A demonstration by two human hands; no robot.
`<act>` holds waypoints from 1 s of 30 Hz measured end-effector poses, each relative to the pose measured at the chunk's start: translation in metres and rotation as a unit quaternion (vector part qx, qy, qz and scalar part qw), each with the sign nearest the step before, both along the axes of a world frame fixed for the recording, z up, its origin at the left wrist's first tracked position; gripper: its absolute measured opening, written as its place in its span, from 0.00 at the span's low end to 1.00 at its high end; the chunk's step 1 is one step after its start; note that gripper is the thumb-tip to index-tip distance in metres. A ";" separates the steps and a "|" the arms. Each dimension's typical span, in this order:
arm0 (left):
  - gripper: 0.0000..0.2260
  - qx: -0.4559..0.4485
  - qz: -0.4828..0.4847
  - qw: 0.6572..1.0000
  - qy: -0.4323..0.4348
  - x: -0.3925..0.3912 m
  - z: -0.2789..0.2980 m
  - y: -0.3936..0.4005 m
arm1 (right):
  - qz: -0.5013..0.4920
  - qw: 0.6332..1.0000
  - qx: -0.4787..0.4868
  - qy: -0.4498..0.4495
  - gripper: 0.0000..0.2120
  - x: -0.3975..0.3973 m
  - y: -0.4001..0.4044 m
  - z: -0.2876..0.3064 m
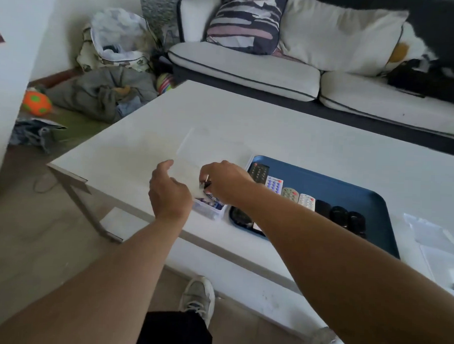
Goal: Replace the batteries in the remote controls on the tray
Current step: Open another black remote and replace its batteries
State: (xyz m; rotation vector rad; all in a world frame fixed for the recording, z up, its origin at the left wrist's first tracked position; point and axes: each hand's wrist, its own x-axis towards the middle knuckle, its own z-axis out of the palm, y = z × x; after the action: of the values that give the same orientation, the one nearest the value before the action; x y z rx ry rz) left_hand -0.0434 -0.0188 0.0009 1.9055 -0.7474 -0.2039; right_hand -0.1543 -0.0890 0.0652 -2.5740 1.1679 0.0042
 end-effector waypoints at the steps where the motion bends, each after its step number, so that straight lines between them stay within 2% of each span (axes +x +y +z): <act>1: 0.24 -0.002 0.006 1.000 0.014 0.002 0.000 0.001 | 0.007 1.000 -0.006 0.010 0.11 0.010 0.000 -0.004; 4: 0.25 -0.014 0.019 0.999 0.044 0.004 0.000 0.002 | 0.025 0.998 -0.034 0.046 0.11 0.033 -0.003 -0.015; 10: 0.25 -0.012 0.020 0.999 0.035 0.009 -0.004 0.001 | 0.026 0.995 -0.035 0.085 0.12 0.043 -0.008 -0.028; 22: 0.25 0.011 0.015 1.000 -0.003 0.002 0.002 0.000 | 0.013 0.999 -0.022 0.036 0.16 0.018 -0.012 -0.016; 25: 0.25 0.016 0.017 1.000 -0.002 -0.006 0.007 -0.003 | 0.012 0.998 -0.056 0.011 0.17 -0.008 -0.013 0.004; 30: 0.26 -0.007 -0.020 1.000 -0.019 -0.039 0.016 -0.014 | -0.049 0.992 -0.106 -0.046 0.12 -0.089 -0.011 0.035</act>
State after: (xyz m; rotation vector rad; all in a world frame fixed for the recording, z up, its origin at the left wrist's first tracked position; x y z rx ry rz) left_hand -0.0820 -0.0328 0.0167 1.8872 -0.8102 -0.1870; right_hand -0.2435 -0.1001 0.1001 -2.6609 1.3214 -0.2731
